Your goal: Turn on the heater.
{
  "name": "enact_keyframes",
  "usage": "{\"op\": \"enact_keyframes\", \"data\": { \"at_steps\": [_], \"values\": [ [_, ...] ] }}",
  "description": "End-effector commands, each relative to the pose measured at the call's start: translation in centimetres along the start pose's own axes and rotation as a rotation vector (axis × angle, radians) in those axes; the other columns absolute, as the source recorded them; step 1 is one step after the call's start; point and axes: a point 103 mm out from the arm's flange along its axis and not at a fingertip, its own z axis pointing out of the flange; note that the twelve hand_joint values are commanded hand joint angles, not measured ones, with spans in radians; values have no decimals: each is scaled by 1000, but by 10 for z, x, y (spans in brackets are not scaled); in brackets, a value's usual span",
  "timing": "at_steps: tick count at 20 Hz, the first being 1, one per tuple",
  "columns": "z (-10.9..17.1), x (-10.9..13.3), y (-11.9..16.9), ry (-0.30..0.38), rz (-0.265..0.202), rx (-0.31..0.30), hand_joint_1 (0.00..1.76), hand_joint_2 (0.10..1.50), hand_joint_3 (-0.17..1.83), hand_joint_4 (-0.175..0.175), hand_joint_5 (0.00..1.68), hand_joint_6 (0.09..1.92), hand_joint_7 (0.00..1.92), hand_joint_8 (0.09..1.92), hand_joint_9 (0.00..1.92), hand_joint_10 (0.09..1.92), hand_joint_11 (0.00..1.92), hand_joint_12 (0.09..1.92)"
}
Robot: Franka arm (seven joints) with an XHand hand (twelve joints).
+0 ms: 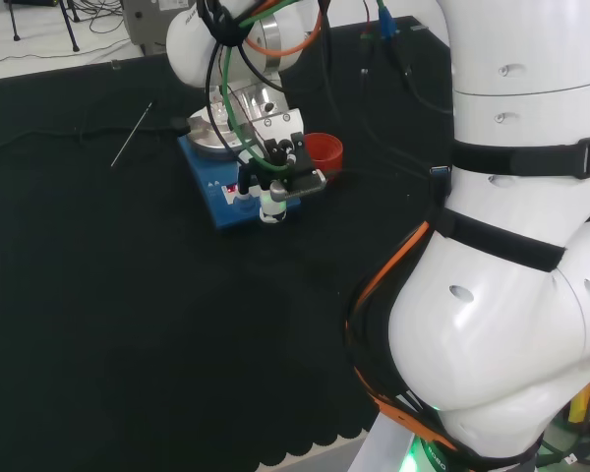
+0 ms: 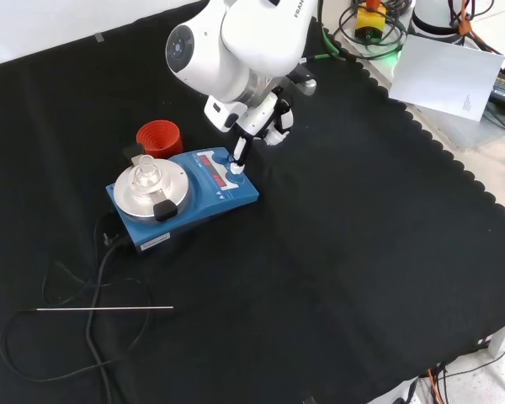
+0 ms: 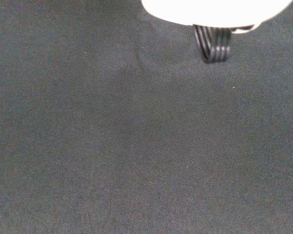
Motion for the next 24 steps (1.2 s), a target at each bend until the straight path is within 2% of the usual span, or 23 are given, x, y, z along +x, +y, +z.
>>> {"op": "enact_keyframes", "data": {
  "at_steps": [1, 19, 24],
  "values": [
    [2, 0, 0, -4, 7, 3, 1493, 624, 1160, -56, 407, 87, 1766, 1824, 1904, 1687, 1781, 1532],
    [5, -8, 2, -4, 9, 15, 1491, 624, 1159, -56, 413, 87, 1765, 1814, 1901, 1683, 1775, 1523],
    [-15, -11, -15, 4, 3, -20, 1489, 625, 1159, -56, 417, 87, 1765, 1814, 1901, 1682, 1777, 1522]
  ]
}}
